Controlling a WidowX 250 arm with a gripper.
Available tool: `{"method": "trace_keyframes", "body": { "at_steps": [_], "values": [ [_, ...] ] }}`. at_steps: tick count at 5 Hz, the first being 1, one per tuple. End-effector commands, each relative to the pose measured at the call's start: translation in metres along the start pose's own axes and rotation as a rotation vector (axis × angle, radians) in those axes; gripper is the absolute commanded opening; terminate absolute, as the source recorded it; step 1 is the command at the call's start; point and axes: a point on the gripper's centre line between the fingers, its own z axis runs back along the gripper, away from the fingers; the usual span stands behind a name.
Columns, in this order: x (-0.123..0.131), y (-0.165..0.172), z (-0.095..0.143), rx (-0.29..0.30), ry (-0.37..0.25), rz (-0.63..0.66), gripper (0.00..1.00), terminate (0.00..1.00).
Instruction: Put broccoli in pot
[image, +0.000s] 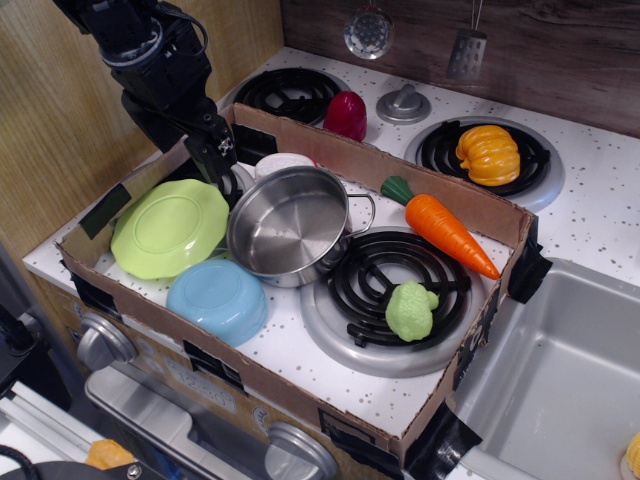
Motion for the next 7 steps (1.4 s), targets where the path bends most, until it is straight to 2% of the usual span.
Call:
{"method": "trace_keyframes", "body": {
  "at_steps": [1,3,4,7],
  "values": [
    [0.0,0.0,0.0,0.0,0.0,0.0,1.0,0.0],
    [0.001,-0.027,0.026,0.038,0.003,0.049,1.0,0.0],
    [0.0,-0.051,0.034,0.026,0.001,0.101,1.0,0.0],
    [-0.007,-0.129,0.007,-0.099,0.001,0.222,1.0,0.0]
  ]
}}
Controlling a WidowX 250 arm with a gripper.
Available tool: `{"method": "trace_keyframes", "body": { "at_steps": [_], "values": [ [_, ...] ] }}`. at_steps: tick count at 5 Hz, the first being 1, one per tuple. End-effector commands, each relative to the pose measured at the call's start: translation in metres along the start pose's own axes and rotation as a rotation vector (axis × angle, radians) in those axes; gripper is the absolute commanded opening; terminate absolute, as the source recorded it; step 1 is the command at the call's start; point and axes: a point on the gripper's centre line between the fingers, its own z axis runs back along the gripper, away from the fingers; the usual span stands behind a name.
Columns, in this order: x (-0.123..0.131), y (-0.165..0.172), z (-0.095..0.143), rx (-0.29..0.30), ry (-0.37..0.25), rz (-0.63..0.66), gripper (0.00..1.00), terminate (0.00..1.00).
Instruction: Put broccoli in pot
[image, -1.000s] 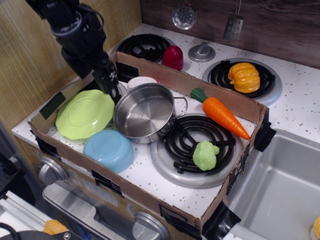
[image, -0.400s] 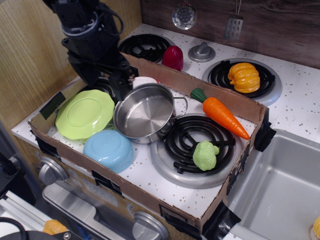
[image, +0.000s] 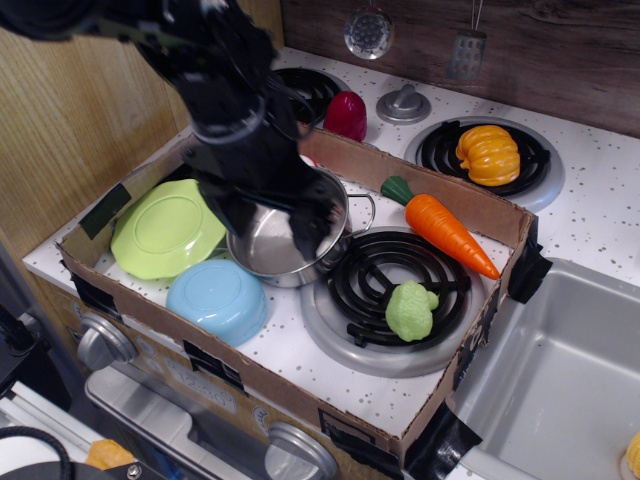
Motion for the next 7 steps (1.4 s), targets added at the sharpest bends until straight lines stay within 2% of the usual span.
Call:
{"method": "trace_keyframes", "body": {
  "at_steps": [1,2,3,5,6,7],
  "values": [
    [0.004,-0.037,0.005,-0.028,-0.054,0.009,1.0,0.0],
    [0.001,-0.053,0.013,-0.037,-0.075,0.007,1.0,0.0],
    [0.001,-0.064,0.01,-0.067,-0.064,0.021,1.0,0.0],
    [0.007,-0.062,-0.021,-0.14,-0.046,-0.011,1.0,0.0],
    [0.008,-0.063,-0.025,-0.141,-0.04,-0.012,1.0,0.0],
    [0.008,-0.065,-0.036,-0.166,-0.04,-0.014,1.0,0.0]
  ]
}}
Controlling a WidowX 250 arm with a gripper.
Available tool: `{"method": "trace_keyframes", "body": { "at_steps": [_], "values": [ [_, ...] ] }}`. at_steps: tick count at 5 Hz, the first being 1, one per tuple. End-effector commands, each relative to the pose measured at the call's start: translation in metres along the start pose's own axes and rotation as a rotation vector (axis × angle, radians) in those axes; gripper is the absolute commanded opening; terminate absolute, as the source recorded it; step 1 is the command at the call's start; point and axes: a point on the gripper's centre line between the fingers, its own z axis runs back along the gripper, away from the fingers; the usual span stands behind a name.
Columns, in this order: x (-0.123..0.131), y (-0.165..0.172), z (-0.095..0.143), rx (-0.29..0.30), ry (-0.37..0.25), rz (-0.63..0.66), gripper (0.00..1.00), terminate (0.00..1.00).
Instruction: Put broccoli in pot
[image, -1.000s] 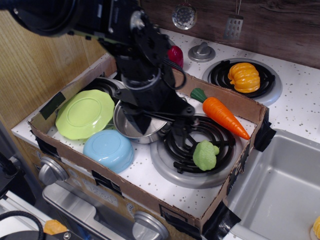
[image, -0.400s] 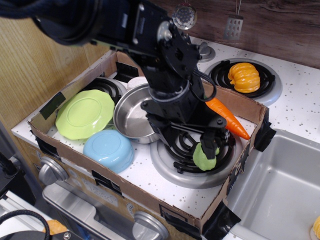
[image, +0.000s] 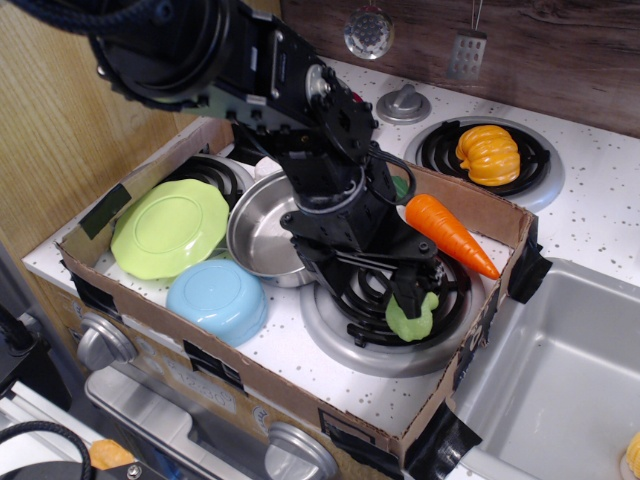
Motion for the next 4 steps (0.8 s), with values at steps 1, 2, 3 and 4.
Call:
{"method": "trace_keyframes", "body": {
  "at_steps": [1,2,3,4],
  "values": [
    [0.005,-0.009,-0.011,-0.038,-0.047,-0.006,1.0,0.0],
    [0.0,-0.013,-0.017,-0.041,-0.055,0.0,1.0,0.0],
    [-0.003,-0.014,-0.026,-0.066,-0.059,-0.003,0.0,0.0],
    [-0.001,-0.012,-0.021,-0.047,-0.083,-0.018,0.0,0.0]
  ]
}}
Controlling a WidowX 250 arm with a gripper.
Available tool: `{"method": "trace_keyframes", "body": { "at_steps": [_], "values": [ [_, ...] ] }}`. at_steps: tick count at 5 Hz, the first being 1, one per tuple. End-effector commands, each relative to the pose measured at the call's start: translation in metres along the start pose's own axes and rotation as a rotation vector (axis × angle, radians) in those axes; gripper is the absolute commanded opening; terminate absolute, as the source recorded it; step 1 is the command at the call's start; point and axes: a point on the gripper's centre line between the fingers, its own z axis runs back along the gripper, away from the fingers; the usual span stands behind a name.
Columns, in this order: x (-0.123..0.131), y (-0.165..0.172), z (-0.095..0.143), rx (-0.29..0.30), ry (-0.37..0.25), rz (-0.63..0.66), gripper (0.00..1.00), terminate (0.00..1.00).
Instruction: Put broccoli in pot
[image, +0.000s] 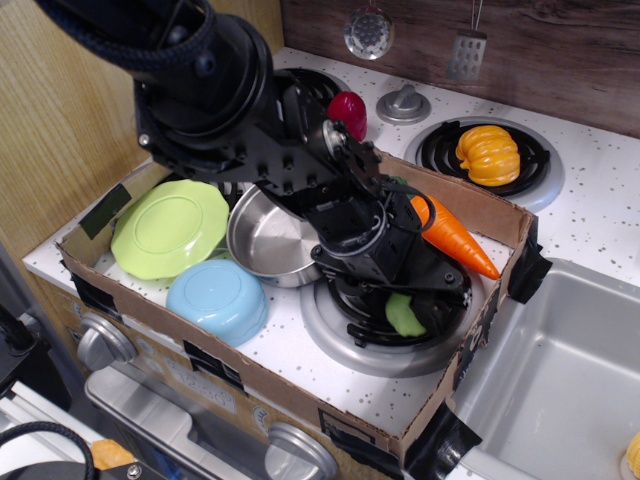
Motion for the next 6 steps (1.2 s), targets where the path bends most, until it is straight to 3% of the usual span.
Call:
{"method": "trace_keyframes", "body": {
  "at_steps": [1,2,4,6],
  "values": [
    [0.008,0.005,0.026,0.087,-0.026,-0.035,0.0,0.0],
    [0.014,0.011,0.047,0.122,-0.014,-0.028,0.0,0.0],
    [0.04,0.06,0.087,0.167,0.082,-0.034,0.0,0.0],
    [0.064,0.105,0.096,0.214,0.043,-0.131,0.0,0.0]
  ]
}}
